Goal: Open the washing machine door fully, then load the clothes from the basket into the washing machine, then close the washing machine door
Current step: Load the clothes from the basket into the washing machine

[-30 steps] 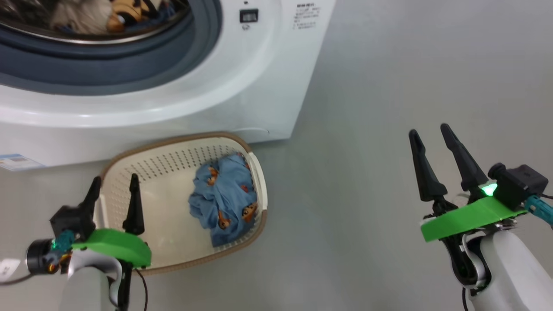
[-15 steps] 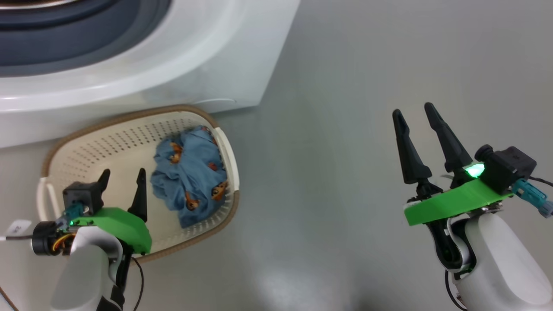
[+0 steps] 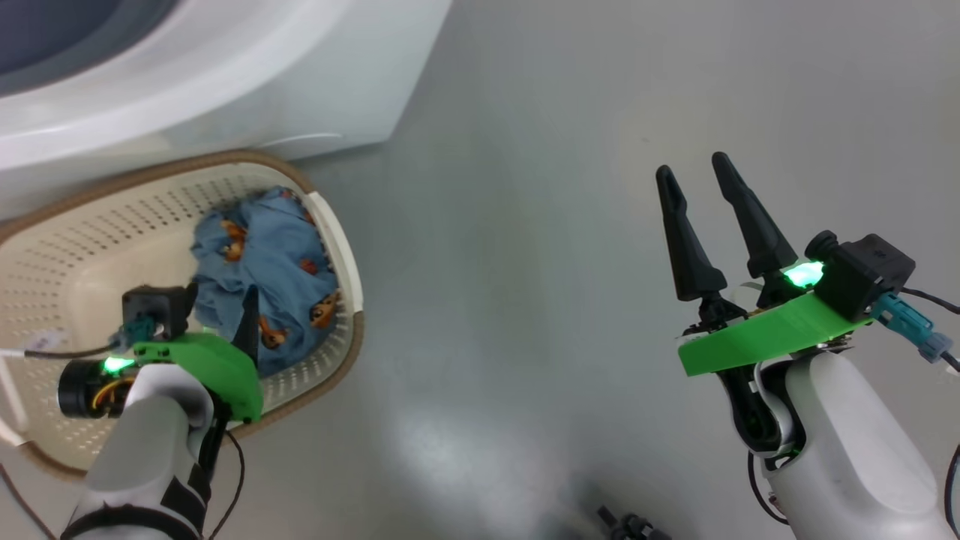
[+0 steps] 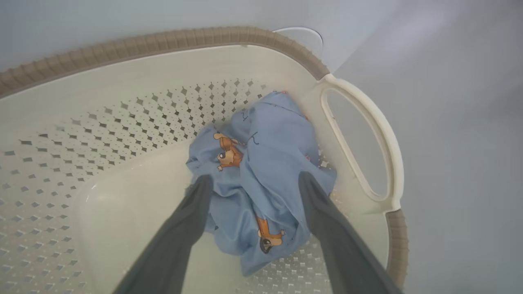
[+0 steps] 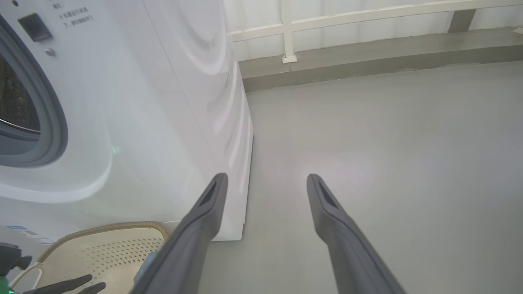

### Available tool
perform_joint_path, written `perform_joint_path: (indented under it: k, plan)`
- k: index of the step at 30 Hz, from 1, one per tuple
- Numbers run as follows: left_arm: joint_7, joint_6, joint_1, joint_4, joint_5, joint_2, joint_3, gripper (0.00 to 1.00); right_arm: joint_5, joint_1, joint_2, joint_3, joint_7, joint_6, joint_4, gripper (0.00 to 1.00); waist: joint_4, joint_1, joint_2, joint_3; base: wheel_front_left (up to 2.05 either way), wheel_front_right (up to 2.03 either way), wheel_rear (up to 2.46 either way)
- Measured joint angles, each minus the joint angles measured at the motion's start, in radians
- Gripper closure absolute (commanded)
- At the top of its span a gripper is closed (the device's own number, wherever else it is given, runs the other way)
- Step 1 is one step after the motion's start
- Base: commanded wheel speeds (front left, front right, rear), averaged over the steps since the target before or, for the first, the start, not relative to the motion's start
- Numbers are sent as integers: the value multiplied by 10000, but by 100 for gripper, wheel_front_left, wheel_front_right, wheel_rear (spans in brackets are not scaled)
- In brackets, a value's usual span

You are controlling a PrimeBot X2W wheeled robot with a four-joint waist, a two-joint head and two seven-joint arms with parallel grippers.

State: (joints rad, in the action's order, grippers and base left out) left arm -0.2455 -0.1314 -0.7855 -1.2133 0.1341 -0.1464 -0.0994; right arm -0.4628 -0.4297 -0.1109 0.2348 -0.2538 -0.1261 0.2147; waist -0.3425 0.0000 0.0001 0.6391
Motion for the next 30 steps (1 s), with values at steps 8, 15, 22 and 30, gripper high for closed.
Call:
perform_joint_path:
  k: [8,15,22,30]
  plan:
    - [663,0,-410,-249,901,-288,-1187,0,-2,-171,169,178,0,0,-90,0,-375,1,0,569,0,0,0]
    - [1168,0,-851,-240,1735,-708,-2025,0,-2,-426,324,234,0,0,-153,0,-615,0,-1,1059,0,0,0]
    - [1611,0,-973,-38,2495,-966,-2847,0,-4,-566,428,343,0,0,-190,0,-802,0,-1,1332,0,0,0]
    - [2002,0,-1219,215,3459,-1315,-3774,0,-33,-567,477,523,0,0,-222,0,-990,0,0,1554,0,0,0]
